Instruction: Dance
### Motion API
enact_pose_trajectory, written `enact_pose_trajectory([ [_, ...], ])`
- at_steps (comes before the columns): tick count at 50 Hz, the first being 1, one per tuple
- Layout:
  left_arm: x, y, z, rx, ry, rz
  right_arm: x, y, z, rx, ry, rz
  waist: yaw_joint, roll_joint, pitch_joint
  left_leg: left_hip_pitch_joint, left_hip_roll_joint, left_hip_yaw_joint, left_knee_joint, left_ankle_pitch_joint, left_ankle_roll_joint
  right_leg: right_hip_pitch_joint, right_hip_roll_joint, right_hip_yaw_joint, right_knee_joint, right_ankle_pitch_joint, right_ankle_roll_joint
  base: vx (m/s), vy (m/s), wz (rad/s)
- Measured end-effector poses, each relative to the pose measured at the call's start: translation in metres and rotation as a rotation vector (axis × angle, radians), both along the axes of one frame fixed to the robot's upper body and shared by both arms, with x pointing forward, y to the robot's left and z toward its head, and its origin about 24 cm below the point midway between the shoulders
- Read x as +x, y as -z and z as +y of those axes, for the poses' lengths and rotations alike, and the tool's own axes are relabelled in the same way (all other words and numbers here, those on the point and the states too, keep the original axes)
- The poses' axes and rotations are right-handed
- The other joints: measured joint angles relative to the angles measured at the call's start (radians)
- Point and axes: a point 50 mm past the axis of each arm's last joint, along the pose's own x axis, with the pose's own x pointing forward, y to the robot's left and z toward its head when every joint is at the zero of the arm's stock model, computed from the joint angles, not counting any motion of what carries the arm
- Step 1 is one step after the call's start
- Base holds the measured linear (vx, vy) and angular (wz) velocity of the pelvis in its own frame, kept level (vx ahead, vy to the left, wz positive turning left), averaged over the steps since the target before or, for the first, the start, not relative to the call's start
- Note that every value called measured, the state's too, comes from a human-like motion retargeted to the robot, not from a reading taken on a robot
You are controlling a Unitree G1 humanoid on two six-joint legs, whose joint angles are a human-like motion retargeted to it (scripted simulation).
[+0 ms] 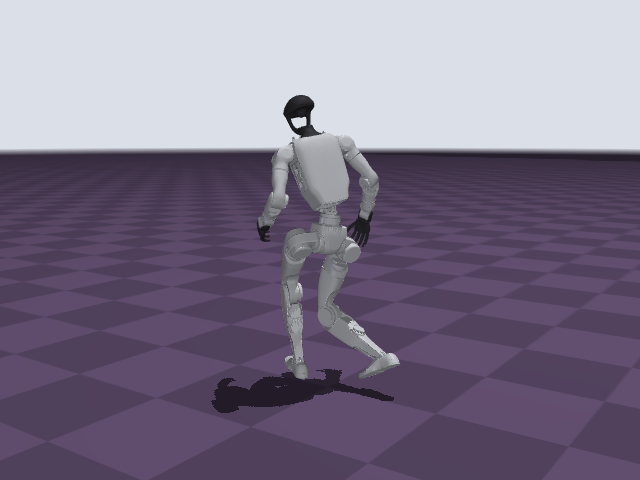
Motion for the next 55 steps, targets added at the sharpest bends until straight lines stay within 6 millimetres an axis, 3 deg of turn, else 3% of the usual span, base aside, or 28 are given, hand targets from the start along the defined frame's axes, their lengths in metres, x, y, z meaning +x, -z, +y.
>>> enact_pose_trajectory([
  [3,0.006,-0.011,-0.001,-0.017,-0.028,-0.056,0.026,-0.018,0.018,0.052,-0.055,-0.102,0.035,-0.009,-0.012,-0.078,0.0,0.021,0.009,0.031,0.0,0.051,0.021,-0.001,0.01,-0.031,-0.005,-0.44,-0.05,0.09],
  [5,0.009,-0.021,-0.004,-0.043,-0.042,-0.106,0.044,-0.038,0.03,0.076,-0.103,-0.203,0.057,-0.01,-0.009,-0.107,0.003,0.04,0.002,0.052,-0.006,0.097,0.012,-0.005,-0.026,-0.102,-0.044,-0.51,-0.04,0.06],
  [8,0.012,-0.041,-0.008,-0.081,-0.044,-0.207,0.069,-0.084,0.043,0.097,-0.183,-0.41,0.082,0.019,0.011,-0.106,0.042,0.061,-0.058,0.085,-0.028,0.138,-0.003,-0.036,-0.144,-0.25,-0.157,-0.57,-0.05,-0.02],
  [10,0.013,-0.055,-0.011,-0.102,-0.027,-0.271,0.082,-0.119,0.05,0.105,-0.234,-0.561,0.096,0.078,0.018,-0.097,0.122,0.058,-0.115,0.099,-0.047,0.139,0.034,-0.071,-0.277,-0.264,-0.235,-0.61,-0.06,-0.15],
  [13,0.01,-0.07,-0.018,-0.102,0.03,-0.335,0.089,-0.172,0.056,0.115,-0.291,-0.778,0.096,0.138,0.022,-0.056,0.202,0.084,-0.187,0.072,-0.072,0.137,0.06,-0.108,-0.409,-0.264,-0.296,-0.56,-0.07,0.05],
  [16,0.002,-0.078,-0.025,-0.069,0.12,-0.353,0.087,-0.215,0.06,0.132,-0.328,-0.962,0.08,0.158,0.03,0.007,0.242,0.142,-0.196,0.009,-0.08,0.138,0.049,-0.137,-0.479,-0.264,-0.31,-0.47,-0.07,0.27],
  [19,-0.007,-0.077,-0.031,-0.004,0.217,-0.327,0.082,-0.245,0.062,0.146,-0.354,-1.093,0.059,0.158,0.033,0.064,0.282,0.208,-0.102,-0.079,-0.063,0.13,0.032,-0.16,-0.524,-0.231,-0.296,-0.41,-0.08,0.23],
  [26,-0.011,-0.068,-0.035,0.246,0.379,-0.239,0.078,-0.286,0.06,0.128,-0.364,-1.241,0.024,0.211,0.024,0.247,0.49,0.252,0.311,-0.275,-0.018,0.116,0.097,-0.209,-0.652,-0.082,-0.271,-0.38,-0.09,-0.04],
  [30,0.01,-0.085,-0.038,0.394,0.398,-0.331,0.078,-0.305,0.064,0.11,-0.394,-1.302,-0.002,0.26,0.012,0.441,0.606,0.216,0.4,-0.351,-0.021,0.136,0.143,-0.258,-0.759,0.007,-0.268,-0.36,-0.05,0.06],
  [33,0.034,-0.136,-0.047,0.459,0.358,-0.579,0.074,-0.334,0.079,0.142,-0.452,-1.42,-0.031,0.282,-0.005,0.594,0.646,0.212,0.32,-0.381,-0.041,0.135,0.147,-0.306,-0.805,0.055,-0.25,-0.36,0.02,0.25],
  [36,0.046,-0.218,-0.065,0.445,0.271,-0.969,0.062,-0.378,0.104,0.245,-0.527,-1.623,-0.053,0.284,-0.023,0.703,0.623,0.216,0.172,-0.396,-0.062,0.123,0.126,-0.344,-0.827,0.097,-0.214,-0.36,0.09,0.26],
  [40,0.027,-0.323,-0.093,0.287,0.153,-1.474,0.035,-0.432,0.143,0.457,-0.659,-1.863,-0.056,0.267,-0.05,0.767,0.531,0.205,-0.022,-0.403,-0.075,0.087,0.078,-0.354,-0.843,0.153,-0.161,-0.36,0.16,0.01],
  [43,0.004,-0.373,-0.109,0.106,0.107,-1.711,0.017,-0.456,0.168,0.597,-0.77,-1.94,-0.047,0.244,-0.069,0.767,0.452,0.195,-0.142,-0.419,-0.056,0.037,0.03,-0.339,-0.853,0.196,-0.122,-0.36,0.2,-0.14],
  [47,-0.019,-0.401,-0.113,-0.144,0.073,-1.852,0.003,-0.47,0.189,0.725,-0.874,-1.956,-0.033,0.215,-0.083,0.74,0.371,0.199,-0.258,-0.417,-0.035,-0.052,-0.036,-0.334,-0.83,0.252,-0.089,-0.35,0.21,-0.22],
  [50,-0.027,-0.404,-0.106,-0.304,0.044,-1.882,-0.001,-0.472,0.196,0.803,-0.886,-1.95,-0.018,0.208,-0.073,0.708,0.351,0.217,-0.281,-0.405,-0.038,-0.113,-0.079,-0.37,-0.769,0.233,-0.11,-0.34,0.18,-0.3],
  [55,-0.026,-0.392,-0.092,-0.501,0.012,-1.843,0.003,-0.468,0.201,0.897,-0.861,-1.907,-0.012,0.185,-0.059,0.633,0.315,0.235,-0.295,-0.365,-0.032,-0.196,-0.142,-0.374,-0.63,0.14,-0.13,-0.3,0.13,-0.1],
])
